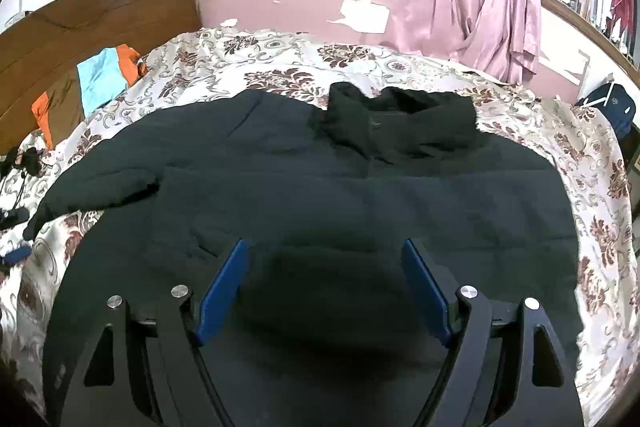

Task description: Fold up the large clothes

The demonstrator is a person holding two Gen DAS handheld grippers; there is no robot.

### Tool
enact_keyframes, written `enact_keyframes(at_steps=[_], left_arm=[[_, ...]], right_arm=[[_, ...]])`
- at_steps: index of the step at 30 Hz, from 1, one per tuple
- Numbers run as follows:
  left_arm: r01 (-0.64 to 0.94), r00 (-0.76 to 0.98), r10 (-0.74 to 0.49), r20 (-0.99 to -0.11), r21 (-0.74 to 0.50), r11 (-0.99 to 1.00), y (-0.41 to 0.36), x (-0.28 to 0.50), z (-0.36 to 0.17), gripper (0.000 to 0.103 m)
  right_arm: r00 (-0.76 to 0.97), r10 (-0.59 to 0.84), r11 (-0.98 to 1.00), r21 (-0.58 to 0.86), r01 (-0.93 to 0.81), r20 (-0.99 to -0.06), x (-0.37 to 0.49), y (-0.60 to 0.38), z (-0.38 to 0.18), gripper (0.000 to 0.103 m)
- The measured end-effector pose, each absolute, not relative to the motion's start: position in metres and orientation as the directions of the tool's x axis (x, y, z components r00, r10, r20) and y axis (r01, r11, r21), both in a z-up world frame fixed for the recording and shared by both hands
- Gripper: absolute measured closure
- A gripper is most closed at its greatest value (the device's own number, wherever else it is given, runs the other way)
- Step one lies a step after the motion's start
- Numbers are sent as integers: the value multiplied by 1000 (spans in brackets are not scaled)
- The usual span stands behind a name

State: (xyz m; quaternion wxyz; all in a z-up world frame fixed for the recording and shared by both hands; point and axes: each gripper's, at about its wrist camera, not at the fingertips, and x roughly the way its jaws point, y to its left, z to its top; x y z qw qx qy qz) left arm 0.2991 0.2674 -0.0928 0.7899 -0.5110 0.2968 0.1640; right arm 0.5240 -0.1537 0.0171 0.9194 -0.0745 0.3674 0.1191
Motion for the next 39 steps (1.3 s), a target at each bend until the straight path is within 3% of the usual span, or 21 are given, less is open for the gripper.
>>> enact_keyframes(at_steps=[4,15,22,27,28,32,34,39], left_arm=[[-568,800,-18,-599,-767,299,300,289,-112,14],[-603,794,-39,-606,-794,77,354,301,-168,13],[-583,809,-6,-587,-804,116,355,307,-168,13],[-573,818,25,-575,-809,130,356,306,-166,15],[-575,817,38,-575,-808,131,356,305,-165,21],[-593,805,85,-587,-789,160,359,304,-155,67],[-607,794,115,-597,-769,199,359,303,-143,82],[-609,790,218,-573,-689,393,352,310,-87,95]], right_arm=[[688,127,962,-80,-261,-715,531,-137,-2,28],[623,65,955,-132,-266,-780,549,-107,-53,27],[603,39,956,-146,-254,-797,550,-104,-71,11],[593,81,964,-88,-250,-801,552,-111,-76,8],[593,81,964,-88,-251,-801,552,-111,-76,8],[591,80,964,-88,-251,-803,554,-112,-77,7],[588,82,964,-84,-251,-805,554,-112,-77,7],[564,102,965,-56,-256,-820,557,-116,-69,7]])
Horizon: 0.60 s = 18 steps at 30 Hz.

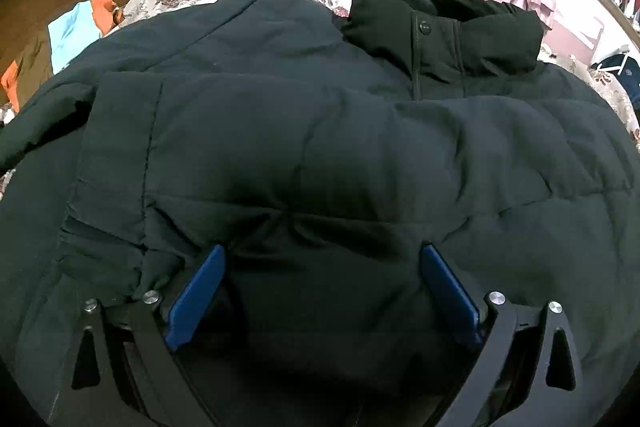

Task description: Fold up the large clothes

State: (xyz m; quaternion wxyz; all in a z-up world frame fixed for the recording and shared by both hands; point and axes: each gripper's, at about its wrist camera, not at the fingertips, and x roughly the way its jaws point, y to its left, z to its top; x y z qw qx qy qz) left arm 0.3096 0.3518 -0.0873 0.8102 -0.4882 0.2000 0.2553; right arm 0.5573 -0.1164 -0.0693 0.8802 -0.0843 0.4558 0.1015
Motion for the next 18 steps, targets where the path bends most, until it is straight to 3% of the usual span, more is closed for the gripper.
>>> enact_keyframes(at_steps=[4,10,18], left_arm=[[-567,814,283,-508,-585,581,331,321,-25,96],[-423,886,280,-370,-396,815,266,343,71,97],[-171,955,96,-279,-256,952,152,362,147,98]], right_arm=[[596,144,970,-8,-244,-790,543,-128,-51,7],[632,197,973,72,-218,-749,522,-166,-20,7],[674,188,980,90,-178,-714,494,-230,0,7]])
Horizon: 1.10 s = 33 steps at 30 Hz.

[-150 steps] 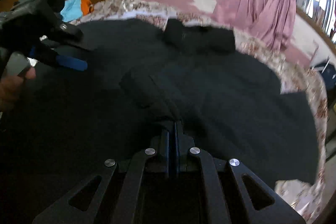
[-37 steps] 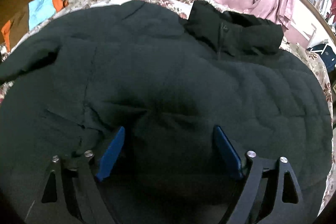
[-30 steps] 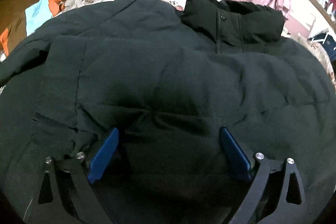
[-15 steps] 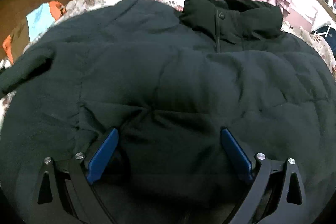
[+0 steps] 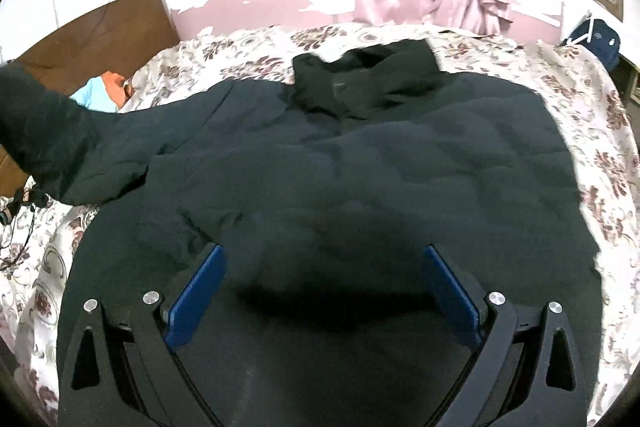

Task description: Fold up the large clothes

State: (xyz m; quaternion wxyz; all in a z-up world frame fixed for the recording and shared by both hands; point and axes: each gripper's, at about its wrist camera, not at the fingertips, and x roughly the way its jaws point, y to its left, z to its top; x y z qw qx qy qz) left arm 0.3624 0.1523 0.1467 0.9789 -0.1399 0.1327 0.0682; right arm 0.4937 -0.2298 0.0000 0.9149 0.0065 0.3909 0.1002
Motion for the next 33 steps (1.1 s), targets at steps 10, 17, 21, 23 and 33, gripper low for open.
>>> enact_keyframes(at_steps=[10,17,21,23,33], left_arm=[[97,911,-150,-385,-154,983,19,382,141,98],[213,834,-251,-492,-132,968,-44,395,106,98],[259,784,-290,-549,-135,956,-66,398,82,98],[272,765,-293,-573,-126,954,-70,400,70,98],[323,636,-313,-705,-125,938,-89,399,15,98]], right_arm=[[713,134,991,114,-76,-689,463,-316,1,7],[713,92,994,108,-23,-695,455,-358,-11,7],[714,83,995,98,-20,-695,449,-371,-13,7],[713,80,995,94,-21,-696,447,-374,-14,7],[693,83,996,87,-29,-716,440,-377,-19,7]])
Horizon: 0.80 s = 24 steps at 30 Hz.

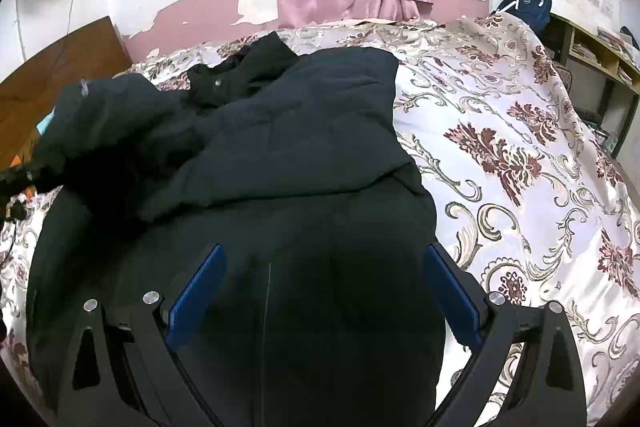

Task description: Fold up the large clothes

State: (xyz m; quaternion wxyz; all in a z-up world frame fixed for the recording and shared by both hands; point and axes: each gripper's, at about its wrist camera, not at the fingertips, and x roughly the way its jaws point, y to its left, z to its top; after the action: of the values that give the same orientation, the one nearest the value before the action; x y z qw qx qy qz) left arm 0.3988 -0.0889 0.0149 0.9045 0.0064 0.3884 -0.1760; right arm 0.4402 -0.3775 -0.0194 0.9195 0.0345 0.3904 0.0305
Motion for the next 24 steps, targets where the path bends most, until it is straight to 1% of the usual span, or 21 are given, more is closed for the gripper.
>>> enact_keyframes(at_steps=[3,6,7,8,9,10,11,13,17,19,21,23,24], left_arm=[[324,579,-315,-752,-142,935,-88,399,0,96],[320,529,-341,-777,-190,928,-83,397,-11,90],[323,518,-360,-776,-212,922,-80,394,-13,83],[329,503,-387,-773,-243,912,-77,391,-15,71],[335,489,-411,-769,-270,903,-76,389,-16,62],[339,479,-438,-761,-300,892,-73,386,-17,36],[336,489,-454,-745,-319,886,-67,380,-16,20],[337,507,-470,-722,-336,879,-59,370,-15,18],[301,500,-474,-725,-368,880,-38,356,-17,18],[262,514,-460,-724,-378,888,-23,346,-17,17],[208,543,-401,-738,-344,916,-7,338,-16,17],[146,574,-318,-754,-287,947,6,333,-16,17],[104,590,-268,-762,-258,961,15,332,-16,17]], right_arm=[[685,80,996,76,-36,-724,440,-374,-22,7],[677,83,996,75,-41,-731,441,-371,-23,7],[675,84,996,76,-41,-733,442,-370,-23,7],[673,85,996,77,-42,-735,441,-368,-24,7],[671,87,996,78,-43,-737,441,-367,-25,7],[668,90,996,81,-46,-738,441,-365,-26,7],[665,93,995,82,-48,-741,440,-364,-27,7],[655,98,995,80,-57,-749,438,-360,-31,7],[642,108,994,88,-64,-759,435,-353,-36,7],[641,137,990,119,-71,-756,433,-349,-33,7],[644,191,980,175,-90,-741,431,-343,-26,7],[636,302,950,275,-144,-710,429,-338,-20,7],[617,386,918,351,-185,-686,429,-334,-18,7]])
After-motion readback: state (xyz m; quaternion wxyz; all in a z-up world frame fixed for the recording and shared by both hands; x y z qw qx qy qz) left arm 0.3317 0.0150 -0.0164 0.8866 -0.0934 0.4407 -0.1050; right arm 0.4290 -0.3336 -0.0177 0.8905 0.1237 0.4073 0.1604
